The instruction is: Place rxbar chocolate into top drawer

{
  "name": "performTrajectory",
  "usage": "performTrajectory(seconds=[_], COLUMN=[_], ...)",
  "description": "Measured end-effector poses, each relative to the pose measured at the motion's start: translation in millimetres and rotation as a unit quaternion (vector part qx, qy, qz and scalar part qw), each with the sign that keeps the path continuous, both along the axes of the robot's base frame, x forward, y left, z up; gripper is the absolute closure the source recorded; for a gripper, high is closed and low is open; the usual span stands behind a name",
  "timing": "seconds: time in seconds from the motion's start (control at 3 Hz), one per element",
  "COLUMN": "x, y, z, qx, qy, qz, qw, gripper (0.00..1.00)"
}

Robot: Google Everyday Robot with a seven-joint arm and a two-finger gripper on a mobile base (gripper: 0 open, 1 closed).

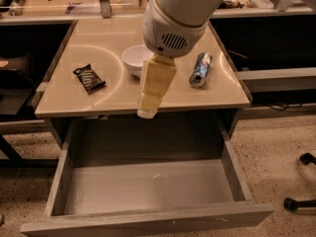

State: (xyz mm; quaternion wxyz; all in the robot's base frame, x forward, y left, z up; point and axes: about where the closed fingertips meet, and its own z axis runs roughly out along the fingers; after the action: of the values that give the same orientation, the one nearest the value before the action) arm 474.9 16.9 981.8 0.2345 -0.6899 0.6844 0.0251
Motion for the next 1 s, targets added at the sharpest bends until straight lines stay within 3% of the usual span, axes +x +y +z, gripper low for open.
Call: performTrajectory(seconds=[0.33, 0.67, 1.0], x=[13.2, 37.2, 38.0], y=[23.4, 51.4, 57.4], z=[-23.0, -48.8, -53.9], qx=[0.032, 0.039, 0.038], qy=[0.017, 0.051, 0.051], qz=[-0.006, -0.007, -0.006], qw=[0.9993, 0.9979, 0.9980], gripper=[0.00, 0.00, 0.00])
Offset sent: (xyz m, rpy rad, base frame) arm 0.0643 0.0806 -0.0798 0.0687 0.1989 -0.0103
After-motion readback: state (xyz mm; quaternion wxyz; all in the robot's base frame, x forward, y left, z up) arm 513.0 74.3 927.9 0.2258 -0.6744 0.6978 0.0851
